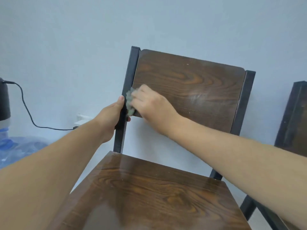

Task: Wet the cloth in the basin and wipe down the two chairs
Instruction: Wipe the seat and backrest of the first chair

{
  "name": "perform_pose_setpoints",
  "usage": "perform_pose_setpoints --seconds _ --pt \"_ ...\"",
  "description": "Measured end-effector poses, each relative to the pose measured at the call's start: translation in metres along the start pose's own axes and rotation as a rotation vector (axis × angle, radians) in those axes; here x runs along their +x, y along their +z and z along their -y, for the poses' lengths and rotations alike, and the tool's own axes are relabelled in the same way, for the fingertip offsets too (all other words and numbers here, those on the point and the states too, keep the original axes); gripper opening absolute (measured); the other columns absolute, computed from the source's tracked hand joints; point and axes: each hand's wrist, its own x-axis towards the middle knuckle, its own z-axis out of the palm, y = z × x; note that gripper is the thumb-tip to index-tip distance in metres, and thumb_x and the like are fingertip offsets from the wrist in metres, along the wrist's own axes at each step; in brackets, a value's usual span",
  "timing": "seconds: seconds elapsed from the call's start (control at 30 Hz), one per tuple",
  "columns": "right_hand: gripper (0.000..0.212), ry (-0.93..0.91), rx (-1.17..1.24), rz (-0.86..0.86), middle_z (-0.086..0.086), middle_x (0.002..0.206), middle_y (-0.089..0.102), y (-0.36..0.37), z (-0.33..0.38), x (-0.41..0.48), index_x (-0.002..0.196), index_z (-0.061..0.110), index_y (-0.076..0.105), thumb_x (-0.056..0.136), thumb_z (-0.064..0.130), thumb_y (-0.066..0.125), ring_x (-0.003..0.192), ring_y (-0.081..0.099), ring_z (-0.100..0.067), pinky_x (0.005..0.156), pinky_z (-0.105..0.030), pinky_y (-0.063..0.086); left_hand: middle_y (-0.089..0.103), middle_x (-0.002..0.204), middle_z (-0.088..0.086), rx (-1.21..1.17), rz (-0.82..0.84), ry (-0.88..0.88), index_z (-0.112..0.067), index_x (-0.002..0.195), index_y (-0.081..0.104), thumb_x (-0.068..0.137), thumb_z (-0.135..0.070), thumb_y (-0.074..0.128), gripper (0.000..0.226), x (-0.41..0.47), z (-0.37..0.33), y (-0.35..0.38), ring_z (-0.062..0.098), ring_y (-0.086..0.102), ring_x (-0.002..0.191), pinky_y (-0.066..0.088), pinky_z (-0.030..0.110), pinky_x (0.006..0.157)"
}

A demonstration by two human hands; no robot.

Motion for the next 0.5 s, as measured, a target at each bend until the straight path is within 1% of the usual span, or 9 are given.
perform_pose_setpoints --seconds 0.07,0.1,0.13,0.23,0.3,0.33,0.43,0.47,0.5 --pt "0.033 -0.099 0.035 0.102 -0.016 0.101 0.072 -0.03 -0.012 -0.06 0.094 0.0 0.073 0.103 -0.004 0.043 0.091 0.064 -0.037 0.083 -0.043 0.055 0.072 0.089 -0.002 0.001 -0.006 -0.003 -0.023 0.103 0.07 0.1 -0.059 0.039 0.048 -0.001 -0.003 0.003 0.019 0.063 0.081 0.047 0.035 0.095" --pt "0.032 -0.079 0.014 0.08 -0.017 0.105 0.073 -0.048 -0.03 -0.08 0.097 -0.001 0.074 0.103 -0.004 0.044 0.093 0.064 -0.037 0.086 -0.044 0.055 0.071 0.088 -0.001 0.004 -0.028 0.0 -0.024 0.099 0.069 0.1 -0.06 0.039 0.047 0.0 -0.003 0.004 0.019 0.063 0.081 0.047 0.035 0.097" --pt "0.026 0.005 -0.027 0.0 -0.016 0.106 0.074 -0.063 -0.054 -0.093 0.098 0.001 0.076 0.099 -0.006 0.051 0.094 0.064 -0.037 0.089 -0.043 0.053 0.071 0.087 0.0 0.01 -0.058 0.008 -0.024 0.097 0.068 0.1 -0.06 0.038 0.047 0.001 -0.003 0.004 0.019 0.064 0.082 0.047 0.036 0.097" --pt "0.022 0.546 -0.09 -0.268 -0.011 0.102 0.077 -0.092 -0.123 -0.089 0.096 0.009 0.078 0.086 -0.004 0.063 0.1 0.065 -0.039 0.092 -0.029 0.044 0.069 0.088 0.0 0.041 -0.088 0.024 -0.026 0.095 0.066 0.1 -0.06 0.036 0.046 0.003 0.0 0.003 0.018 0.064 0.079 0.047 0.037 0.098" --pt "0.019 0.664 -0.044 -0.352 -0.01 0.1 0.077 -0.084 -0.117 -0.082 0.094 0.008 0.079 0.085 -0.002 0.064 0.099 0.065 -0.037 0.092 -0.03 0.049 0.068 0.09 0.0 0.044 -0.073 0.018 -0.028 0.095 0.066 0.101 -0.058 0.034 0.044 0.003 0.001 0.004 0.017 0.062 0.078 0.047 0.037 0.095" --pt "0.018 0.581 -0.01 -0.329 -0.011 0.099 0.076 -0.075 -0.102 -0.09 0.093 0.005 0.078 0.086 -0.005 0.065 0.097 0.064 -0.037 0.091 -0.036 0.051 0.068 0.09 -0.001 0.045 -0.066 0.015 -0.029 0.095 0.066 0.101 -0.058 0.034 0.043 0.003 0.002 0.004 0.018 0.062 0.078 0.046 0.037 0.094" --pt "0.014 0.072 0.063 0.018 -0.019 0.106 0.073 -0.07 -0.053 -0.151 0.097 -0.004 0.076 0.092 -0.01 0.064 0.096 0.064 -0.04 0.091 -0.044 0.053 0.068 0.086 0.0 0.056 -0.058 -0.024 -0.029 0.099 0.066 0.099 -0.06 0.035 0.044 0.002 -0.001 0.005 0.022 0.062 0.085 0.045 0.039 0.092" --pt "0.013 0.004 0.047 0.085 -0.02 0.108 0.073 -0.078 -0.058 -0.166 0.099 -0.005 0.075 0.094 -0.009 0.064 0.097 0.065 -0.04 0.091 -0.044 0.054 0.068 0.086 0.001 0.057 -0.06 -0.032 -0.029 0.099 0.067 0.098 -0.061 0.036 0.044 0.0 -0.002 0.007 0.022 0.062 0.086 0.044 0.039 0.089" --pt "0.012 0.026 0.015 0.074 -0.019 0.108 0.073 -0.089 -0.074 -0.17 0.1 -0.004 0.076 0.095 -0.007 0.065 0.098 0.066 -0.04 0.091 -0.044 0.054 0.068 0.085 0.001 0.058 -0.058 -0.031 -0.029 0.098 0.067 0.098 -0.061 0.036 0.044 -0.001 -0.003 0.008 0.023 0.062 0.086 0.044 0.039 0.088"
